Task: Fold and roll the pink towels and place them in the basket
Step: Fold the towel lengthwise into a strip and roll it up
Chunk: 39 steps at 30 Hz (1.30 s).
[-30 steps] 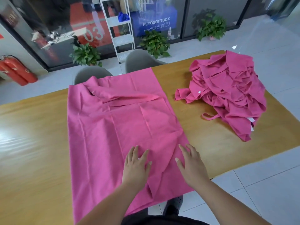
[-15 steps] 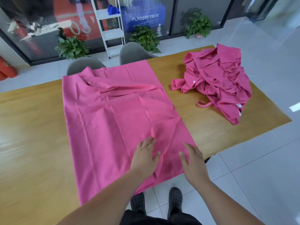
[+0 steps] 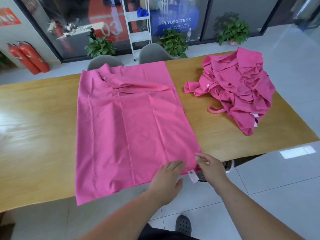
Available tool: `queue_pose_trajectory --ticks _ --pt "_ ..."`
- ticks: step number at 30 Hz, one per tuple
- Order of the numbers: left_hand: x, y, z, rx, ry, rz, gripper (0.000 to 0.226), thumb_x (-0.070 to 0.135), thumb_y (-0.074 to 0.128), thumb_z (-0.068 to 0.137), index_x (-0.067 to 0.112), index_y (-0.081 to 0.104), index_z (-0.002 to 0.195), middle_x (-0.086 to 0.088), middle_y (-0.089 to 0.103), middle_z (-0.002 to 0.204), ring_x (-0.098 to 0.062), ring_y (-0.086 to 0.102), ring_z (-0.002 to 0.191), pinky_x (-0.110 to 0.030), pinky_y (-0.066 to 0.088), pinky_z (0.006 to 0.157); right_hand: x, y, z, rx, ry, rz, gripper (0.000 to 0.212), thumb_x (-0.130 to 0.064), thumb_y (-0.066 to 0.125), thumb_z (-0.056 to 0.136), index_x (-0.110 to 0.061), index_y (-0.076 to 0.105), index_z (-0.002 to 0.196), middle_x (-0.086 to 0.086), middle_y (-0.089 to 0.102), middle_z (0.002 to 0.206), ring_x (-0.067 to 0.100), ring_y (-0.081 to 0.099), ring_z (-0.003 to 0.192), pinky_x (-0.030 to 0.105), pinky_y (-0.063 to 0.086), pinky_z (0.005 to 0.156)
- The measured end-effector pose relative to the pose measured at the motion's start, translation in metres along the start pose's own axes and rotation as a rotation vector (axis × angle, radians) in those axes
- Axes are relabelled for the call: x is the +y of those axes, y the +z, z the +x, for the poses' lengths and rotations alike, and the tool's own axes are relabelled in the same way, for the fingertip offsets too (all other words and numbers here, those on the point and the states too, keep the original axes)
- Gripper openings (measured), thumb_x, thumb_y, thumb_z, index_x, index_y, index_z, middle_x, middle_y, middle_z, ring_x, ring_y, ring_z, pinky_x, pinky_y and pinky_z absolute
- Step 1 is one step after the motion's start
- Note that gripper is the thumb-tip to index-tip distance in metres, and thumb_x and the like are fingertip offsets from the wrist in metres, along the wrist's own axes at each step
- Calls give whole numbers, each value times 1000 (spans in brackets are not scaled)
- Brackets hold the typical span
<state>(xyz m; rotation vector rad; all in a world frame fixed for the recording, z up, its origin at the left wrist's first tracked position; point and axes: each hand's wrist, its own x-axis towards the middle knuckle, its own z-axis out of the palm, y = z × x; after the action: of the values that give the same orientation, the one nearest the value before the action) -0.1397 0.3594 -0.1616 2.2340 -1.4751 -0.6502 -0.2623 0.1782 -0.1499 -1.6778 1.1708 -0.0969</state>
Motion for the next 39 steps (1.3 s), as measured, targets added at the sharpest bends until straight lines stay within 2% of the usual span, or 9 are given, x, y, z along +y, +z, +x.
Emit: queue_pose_trajectory --ticks 7,11,15,17,20,23,25,31,39 --pt "-43 6 -50 170 -309 227 58 26 67 90 24 55 147 8 55 147 -23 51 137 -41 45 112 -4 -6 5 -87 -135 -159 40 -49 70 97 -55 52 133 -5 67 82 11 66 81 24 46 69" --pt "-46 6 -62 199 -413 250 55 32 69 92 26 57 145 10 56 146 -22 51 136 -41 46 109 1 -11 12 -93 -124 -290 31 -52 76 92 -27 73 110 -19 67 95 1 62 92 24 45 77" --pt "-43 7 -67 188 -440 230 54 42 66 96 28 54 147 12 52 149 -20 46 140 -40 43 111 -2 -16 11 -2 -105 -280 19 -37 86 86 -25 71 89 -12 70 86 9 68 85 25 48 67" --pt "-42 7 -67 188 -436 245 55 48 65 96 27 55 146 12 52 148 -20 47 139 -40 43 111 -8 -14 12 28 -68 -225 14 -22 81 88 -26 69 92 -7 72 90 16 73 83 33 58 70" --pt "-44 6 -63 225 -442 285 50 49 71 91 26 62 134 8 62 132 -23 57 124 -42 49 101 -33 -10 10 1 26 199 21 -7 73 93 -23 65 103 6 77 102 25 79 78 49 66 77" --pt "-50 3 -61 337 -486 319 24 33 75 87 23 67 108 6 64 103 -27 64 97 -43 50 82 -65 -16 -1 -47 -112 509 23 -3 67 100 -20 62 116 12 80 96 29 79 81 40 65 76" --pt "-57 0 -65 418 -520 336 14 18 76 85 21 65 93 5 61 88 -28 61 81 -43 48 74 -67 -21 -6 -51 -164 507 20 -4 63 103 -18 60 118 10 80 94 27 79 78 34 62 69" --pt "-87 -6 -96 411 -412 524 29 6 87 71 18 62 80 2 54 77 -28 56 68 -44 47 67 0 -18 3 -14 79 -79 24 -10 71 99 -21 54 112 5 76 108 13 77 63 34 57 60" --pt "-83 -42 -100 740 -408 503 10 9 70 87 15 64 92 -5 54 92 -29 48 82 -45 37 73 -29 -14 -2 162 -163 390 22 -19 75 98 -23 61 115 -2 81 92 19 79 78 39 60 79"
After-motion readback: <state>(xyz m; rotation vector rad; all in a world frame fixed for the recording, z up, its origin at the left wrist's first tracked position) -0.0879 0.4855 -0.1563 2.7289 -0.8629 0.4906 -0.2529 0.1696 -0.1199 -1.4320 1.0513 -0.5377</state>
